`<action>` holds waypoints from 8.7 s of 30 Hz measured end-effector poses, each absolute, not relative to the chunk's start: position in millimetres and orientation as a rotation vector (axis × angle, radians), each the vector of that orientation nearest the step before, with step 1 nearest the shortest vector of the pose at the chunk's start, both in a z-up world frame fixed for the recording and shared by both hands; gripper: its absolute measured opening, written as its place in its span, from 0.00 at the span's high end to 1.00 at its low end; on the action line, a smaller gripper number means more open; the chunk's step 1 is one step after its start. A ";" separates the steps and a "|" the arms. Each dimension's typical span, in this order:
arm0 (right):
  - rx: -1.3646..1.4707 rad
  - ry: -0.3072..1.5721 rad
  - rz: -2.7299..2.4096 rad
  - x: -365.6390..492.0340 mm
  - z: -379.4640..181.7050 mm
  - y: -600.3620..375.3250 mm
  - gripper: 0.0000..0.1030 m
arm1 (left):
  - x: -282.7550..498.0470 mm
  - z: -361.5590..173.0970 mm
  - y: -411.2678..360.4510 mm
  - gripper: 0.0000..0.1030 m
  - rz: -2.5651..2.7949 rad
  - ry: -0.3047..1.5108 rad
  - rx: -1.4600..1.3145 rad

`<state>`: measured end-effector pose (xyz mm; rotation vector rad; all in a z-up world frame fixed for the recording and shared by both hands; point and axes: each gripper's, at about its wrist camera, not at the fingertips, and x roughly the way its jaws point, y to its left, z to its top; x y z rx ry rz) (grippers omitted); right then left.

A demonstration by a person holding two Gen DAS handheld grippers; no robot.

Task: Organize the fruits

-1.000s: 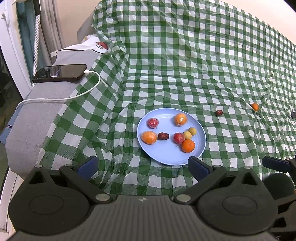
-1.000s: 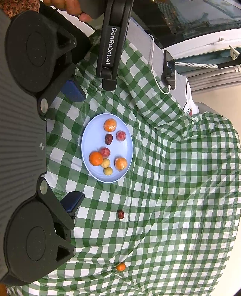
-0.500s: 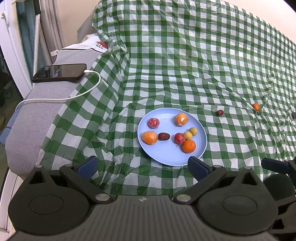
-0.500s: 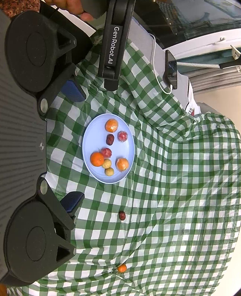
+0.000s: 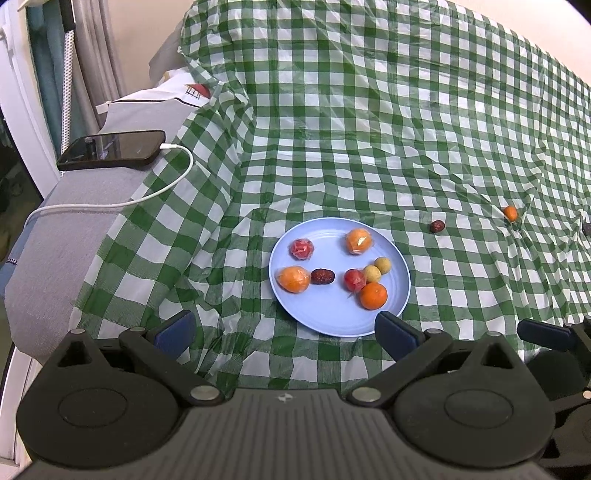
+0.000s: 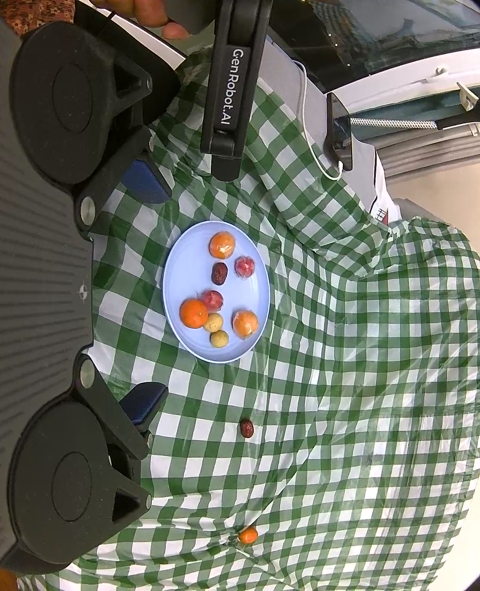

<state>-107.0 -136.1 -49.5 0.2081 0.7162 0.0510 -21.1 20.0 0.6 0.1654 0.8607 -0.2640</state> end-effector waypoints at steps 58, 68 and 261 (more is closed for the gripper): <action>0.295 0.676 -0.405 105.2 -220.0 -516.3 0.65 | 163.4 -148.1 -287.3 0.09 -0.632 0.954 0.389; 0.263 0.693 -0.412 104.0 -222.7 -508.4 0.69 | 173.6 -159.2 -300.9 0.70 -0.692 0.953 0.411; 0.157 0.702 -0.039 -100.8 -50.5 -116.0 0.01 | -25.1 -5.7 14.3 0.00 -0.191 0.862 0.269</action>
